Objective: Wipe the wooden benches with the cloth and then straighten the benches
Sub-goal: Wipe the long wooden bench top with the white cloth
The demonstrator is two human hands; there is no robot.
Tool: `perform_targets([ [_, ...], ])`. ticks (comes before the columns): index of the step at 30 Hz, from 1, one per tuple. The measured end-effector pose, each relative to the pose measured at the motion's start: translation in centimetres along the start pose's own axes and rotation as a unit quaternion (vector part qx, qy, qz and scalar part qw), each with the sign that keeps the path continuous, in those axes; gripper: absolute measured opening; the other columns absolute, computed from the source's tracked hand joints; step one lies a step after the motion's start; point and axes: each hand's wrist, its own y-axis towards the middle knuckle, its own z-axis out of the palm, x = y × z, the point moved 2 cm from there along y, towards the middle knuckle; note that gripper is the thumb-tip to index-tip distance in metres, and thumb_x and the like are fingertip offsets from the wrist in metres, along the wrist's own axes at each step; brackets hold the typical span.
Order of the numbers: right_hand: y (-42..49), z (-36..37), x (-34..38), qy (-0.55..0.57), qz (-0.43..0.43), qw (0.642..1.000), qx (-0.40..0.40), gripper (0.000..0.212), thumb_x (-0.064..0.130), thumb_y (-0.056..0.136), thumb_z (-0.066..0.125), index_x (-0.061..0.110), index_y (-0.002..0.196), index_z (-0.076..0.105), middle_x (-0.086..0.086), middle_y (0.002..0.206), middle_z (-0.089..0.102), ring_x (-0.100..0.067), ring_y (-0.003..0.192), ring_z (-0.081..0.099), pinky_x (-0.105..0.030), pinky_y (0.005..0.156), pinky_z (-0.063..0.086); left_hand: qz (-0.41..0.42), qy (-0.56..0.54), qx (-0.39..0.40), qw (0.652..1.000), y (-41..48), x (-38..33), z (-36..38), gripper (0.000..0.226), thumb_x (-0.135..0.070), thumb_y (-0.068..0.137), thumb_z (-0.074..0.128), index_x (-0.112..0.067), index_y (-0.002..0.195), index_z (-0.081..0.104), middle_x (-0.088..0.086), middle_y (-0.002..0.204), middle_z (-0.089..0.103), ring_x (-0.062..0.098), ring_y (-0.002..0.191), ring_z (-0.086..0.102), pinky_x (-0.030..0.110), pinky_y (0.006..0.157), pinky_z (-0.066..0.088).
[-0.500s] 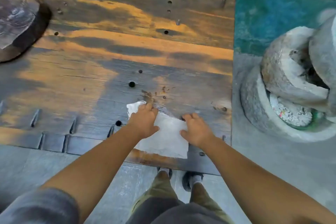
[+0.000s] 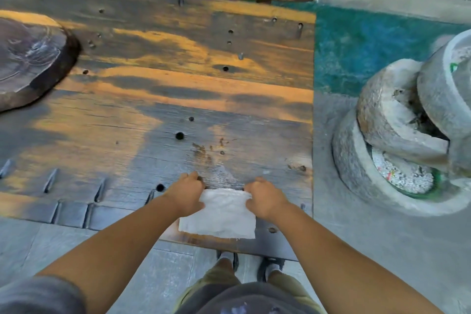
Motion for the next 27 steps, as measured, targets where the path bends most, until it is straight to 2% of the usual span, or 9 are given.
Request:
perform_targets([
  [2, -0.7, -1.2, -1.2, 0.026, 0.025, 0.999, -0.007, 0.031, 0.020, 0.091, 0.053, 0.014, 0.121, 0.058, -0.011, 0.129, 0.055, -0.032, 0.116, 0.054, -0.034, 0.085, 0.044, -0.001, -0.050, -0.004, 0.999, 0.0, -0.9, -1.1, 0.039, -0.040, 0.085, 0.066, -0.012, 0.111, 0.062, 0.011, 0.114, 0.053, 0.026, 0.112, 0.045, 0.038, 0.096, 0.041],
  [5, -2.2, -3.4, -3.8, 0.041, 0.058, 0.997, -0.037, 0.028, 0.021, 0.091, 0.050, 0.014, 0.117, 0.057, -0.011, 0.118, 0.063, -0.032, 0.106, 0.060, -0.033, 0.076, 0.045, 0.006, -0.111, -0.009, 0.994, 0.5, -4.1, -3.4, 0.032, -0.037, 0.082, 0.071, -0.010, 0.096, 0.063, 0.005, 0.096, 0.061, 0.023, 0.094, 0.056, 0.033, 0.076, 0.045],
  [7, -3.2, -5.4, -6.7, 0.053, 0.064, 0.994, -0.067, 0.028, 0.019, 0.090, 0.049, 0.014, 0.116, 0.058, -0.014, 0.114, 0.065, -0.033, 0.104, 0.061, -0.032, 0.074, 0.045, 0.021, -0.112, -0.026, 0.993, 1.4, -7.4, -5.3, 0.028, -0.038, 0.083, 0.071, -0.015, 0.087, 0.055, -0.003, 0.082, 0.055, 0.020, 0.081, 0.053, 0.030, 0.064, 0.036],
  [9, -4.2, -7.4, -10.0, 0.056, 0.066, 0.992, -0.096, 0.028, 0.015, 0.088, 0.048, 0.014, 0.114, 0.058, -0.015, 0.116, 0.064, -0.035, 0.107, 0.060, -0.033, 0.075, 0.044, 0.027, -0.112, -0.037, 0.993, 2.5, -10.8, -7.0, 0.031, -0.040, 0.084, 0.070, -0.017, 0.087, 0.050, -0.001, 0.082, 0.054, 0.021, 0.079, 0.052, 0.031, 0.063, 0.033],
  [11, -5.1, -9.4, -13.6, 0.053, 0.065, 0.990, -0.112, 0.023, 0.010, 0.088, 0.046, 0.013, 0.107, 0.058, -0.017, 0.115, 0.064, -0.038, 0.106, 0.061, -0.035, 0.076, 0.045, 0.022, -0.106, -0.056, 0.993, 4.0, -14.3, -8.7, 0.033, -0.041, 0.086, 0.068, -0.014, 0.092, 0.050, 0.007, 0.095, 0.061, 0.024, 0.085, 0.055, 0.033, 0.066, 0.037],
  [15, -6.8, -13.9, -22.4, 0.064, 0.052, 0.987, -0.140, 0.027, 0.005, 0.084, 0.044, 0.014, 0.102, 0.063, -0.018, 0.109, 0.068, -0.038, 0.102, 0.063, -0.037, 0.080, 0.049, 0.011, -0.134, -0.081, 0.988, 7.7, -23.2, -11.4, 0.030, -0.036, 0.086, 0.069, -0.010, 0.099, 0.060, 0.010, 0.105, 0.066, 0.029, 0.096, 0.061, 0.032, 0.071, 0.040],
  [20, -8.8, -18.7, -33.0, 0.070, 0.065, 0.980, -0.173, 0.023, 0.006, 0.086, 0.045, 0.012, 0.098, 0.065, -0.018, 0.110, 0.068, -0.038, 0.105, 0.063, -0.037, 0.082, 0.049, 0.015, -0.160, -0.113, 0.981, 12.0, -34.0, -13.4, 0.038, -0.044, 0.085, 0.068, -0.008, 0.095, 0.066, 0.012, 0.097, 0.069, 0.031, 0.092, 0.062, 0.034, 0.070, 0.041],
  [24, -9.7, -21.5, -37.8, 0.087, 0.117, 0.965, -0.218, 0.025, 0.015, 0.092, 0.047, 0.012, 0.108, 0.065, -0.017, 0.113, 0.067, -0.037, 0.107, 0.063, -0.037, 0.083, 0.049, 0.034, -0.153, -0.154, 0.975, 13.8, -39.2, -16.5, 0.047, -0.053, 0.088, 0.060, -0.006, 0.086, 0.064, 0.013, 0.087, 0.068, 0.031, 0.084, 0.062, 0.035, 0.064, 0.038],
  [27, -9.7, -23.5, -40.1, 0.078, 0.135, 0.958, -0.240, 0.023, 0.013, 0.094, 0.045, 0.007, 0.108, 0.062, -0.019, 0.115, 0.067, -0.037, 0.107, 0.062, -0.038, 0.085, 0.049, 0.055, -0.139, -0.177, 0.973, 14.9, -41.7, -19.5, 0.051, -0.057, 0.090, 0.055, -0.007, 0.081, 0.064, 0.012, 0.081, 0.066, 0.028, 0.078, 0.061, 0.035, 0.064, 0.039],
])
